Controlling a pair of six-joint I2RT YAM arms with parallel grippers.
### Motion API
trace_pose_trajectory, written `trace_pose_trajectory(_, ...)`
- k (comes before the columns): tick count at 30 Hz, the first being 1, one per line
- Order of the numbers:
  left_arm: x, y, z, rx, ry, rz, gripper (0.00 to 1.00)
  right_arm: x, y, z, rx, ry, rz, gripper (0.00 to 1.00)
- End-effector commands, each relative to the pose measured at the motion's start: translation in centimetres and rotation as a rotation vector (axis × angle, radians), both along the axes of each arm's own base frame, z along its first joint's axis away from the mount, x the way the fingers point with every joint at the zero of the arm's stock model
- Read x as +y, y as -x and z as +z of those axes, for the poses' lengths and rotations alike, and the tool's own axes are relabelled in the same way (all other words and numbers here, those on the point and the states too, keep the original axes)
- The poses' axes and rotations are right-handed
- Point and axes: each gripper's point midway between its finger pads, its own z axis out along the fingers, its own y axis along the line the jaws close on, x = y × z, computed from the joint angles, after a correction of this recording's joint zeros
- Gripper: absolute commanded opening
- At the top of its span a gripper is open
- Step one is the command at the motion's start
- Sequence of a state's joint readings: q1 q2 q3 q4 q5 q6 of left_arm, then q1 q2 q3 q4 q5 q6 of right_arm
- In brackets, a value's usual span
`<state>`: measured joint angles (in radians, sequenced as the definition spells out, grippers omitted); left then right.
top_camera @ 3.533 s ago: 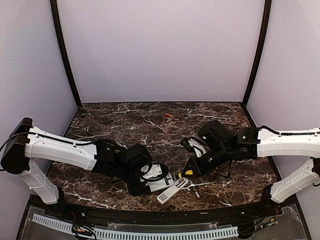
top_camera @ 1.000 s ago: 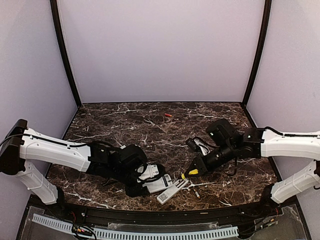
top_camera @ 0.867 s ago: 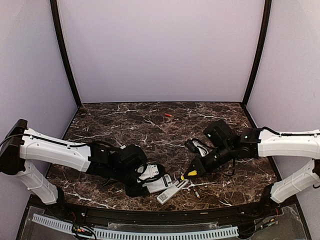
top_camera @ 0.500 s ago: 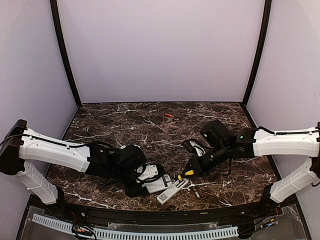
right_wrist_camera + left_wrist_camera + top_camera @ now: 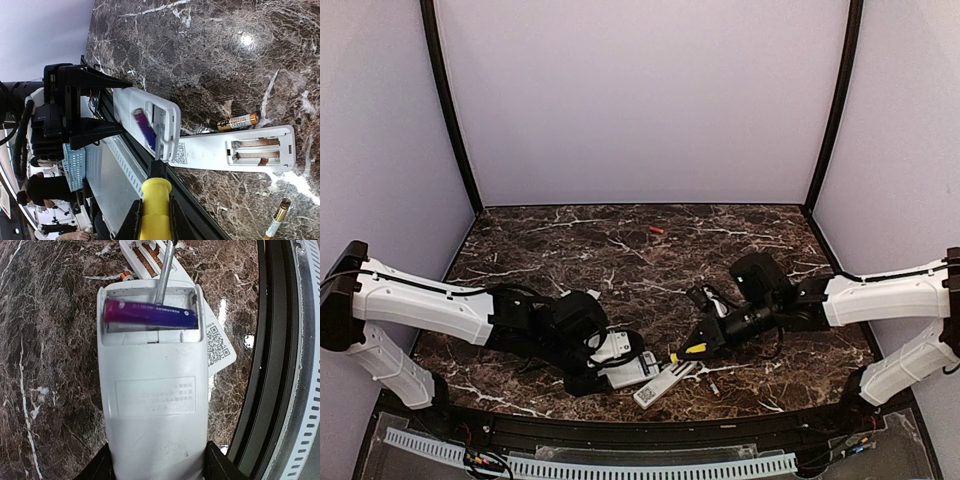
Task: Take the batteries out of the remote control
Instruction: Remove the battery from the remote control without the battery cover.
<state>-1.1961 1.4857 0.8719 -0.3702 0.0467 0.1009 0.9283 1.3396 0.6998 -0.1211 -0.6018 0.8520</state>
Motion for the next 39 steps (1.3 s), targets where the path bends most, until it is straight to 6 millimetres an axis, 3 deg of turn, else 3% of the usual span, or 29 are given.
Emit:
trace_pose_trajectory(1,-0.9,0.0,1.3,-0.015,0.071,-0.01,0.25,1.7,0.4,4.9,-0.014,-0.238,0.063,0.0)
trace_pose_trajectory(12,-0.8,-1.0,0.9,-0.034,0.041,0.043,0.24,0.6,-0.5,5.2,-0.065,-0.191,0.008,0.0)
trace_pose_trajectory(18,-1.4,-0.4,1.4,0.154,0.103,0.12,0.24,-0.6,-2.2,6.5,-0.146,-0.167,-0.092,0.0)
trace_pose_trajectory(21,-1.0,-0.3,0.5,0.244,0.099,0.185,0.24,-1.5,-2.7,6.8,-0.186,-0.134,-0.135,0.0)
trace_pose_trajectory(24,0.6,-1.5,-1.0,0.208,0.002,0.28,0.23,-2.2,-2.9,7.1,-0.207,-0.121,-0.158,0.0)
trace_pose_trajectory(27,1.8,-2.8,-1.1,0.151,-0.07,0.354,0.22,-2.7,-3.0,7.3,-0.222,-0.117,-0.177,0.0)
trace_pose_trajectory(35,1.0,-3.7,-0.3,0.201,-0.031,0.394,0.22,-3.3,-3.1,7.6,-0.247,-0.12,-0.195,0.0)
trace_pose_trajectory(39,0.8,-5.2,-0.1,0.183,0.025,0.433,0.22,-3.7,-2.9,7.6,-0.258,-0.119,-0.201,0.0)
